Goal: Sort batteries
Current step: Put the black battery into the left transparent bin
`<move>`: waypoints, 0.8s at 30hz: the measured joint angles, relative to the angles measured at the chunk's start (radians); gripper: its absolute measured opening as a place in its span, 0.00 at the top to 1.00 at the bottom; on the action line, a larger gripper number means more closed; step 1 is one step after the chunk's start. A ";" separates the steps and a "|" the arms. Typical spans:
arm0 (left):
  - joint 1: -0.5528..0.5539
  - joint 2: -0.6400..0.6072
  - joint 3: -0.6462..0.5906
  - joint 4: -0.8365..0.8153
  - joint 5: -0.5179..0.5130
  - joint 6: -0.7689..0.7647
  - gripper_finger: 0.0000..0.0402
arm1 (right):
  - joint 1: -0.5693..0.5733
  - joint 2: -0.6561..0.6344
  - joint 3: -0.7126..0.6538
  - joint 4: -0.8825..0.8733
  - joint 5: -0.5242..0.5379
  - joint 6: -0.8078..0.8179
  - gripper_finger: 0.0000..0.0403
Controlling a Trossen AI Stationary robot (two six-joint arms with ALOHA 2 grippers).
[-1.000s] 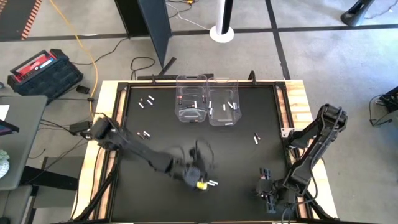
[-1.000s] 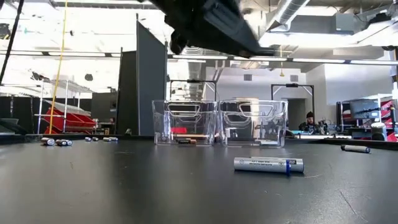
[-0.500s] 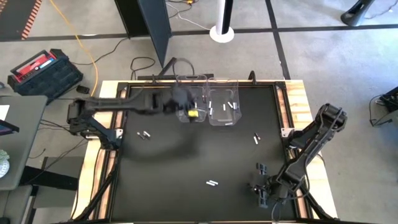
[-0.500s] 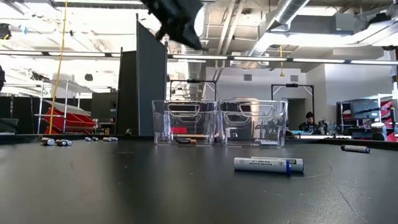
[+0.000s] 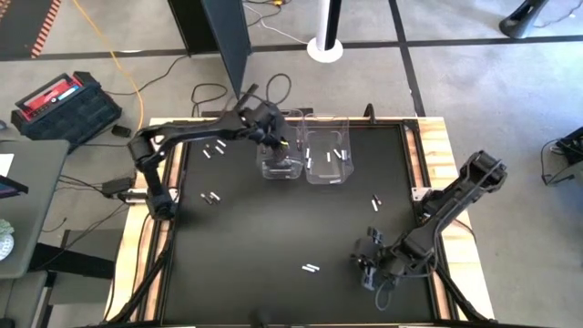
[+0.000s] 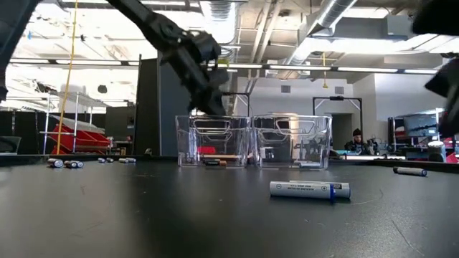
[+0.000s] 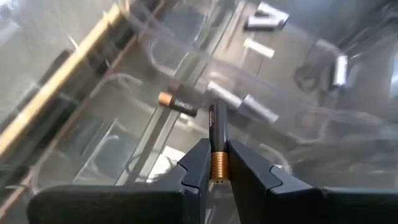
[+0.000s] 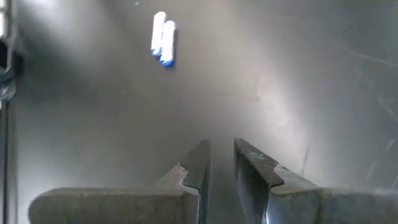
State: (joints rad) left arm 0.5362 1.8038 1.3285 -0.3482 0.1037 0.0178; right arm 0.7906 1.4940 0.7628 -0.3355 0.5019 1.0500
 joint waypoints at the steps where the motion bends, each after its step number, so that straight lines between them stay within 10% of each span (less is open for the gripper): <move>1: 0.002 0.016 0.000 0.006 -0.005 0.000 0.88 | -0.013 0.000 0.000 -0.001 0.000 0.000 0.78; 24: 0.040 0.142 0.000 0.024 -0.035 0.125 0.85 | -0.165 0.000 0.000 0.000 0.000 -0.003 0.78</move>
State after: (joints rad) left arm 0.5766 1.9457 1.3288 -0.3245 0.0685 0.1426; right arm 0.6257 1.4940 0.7628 -0.3359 0.5014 1.0470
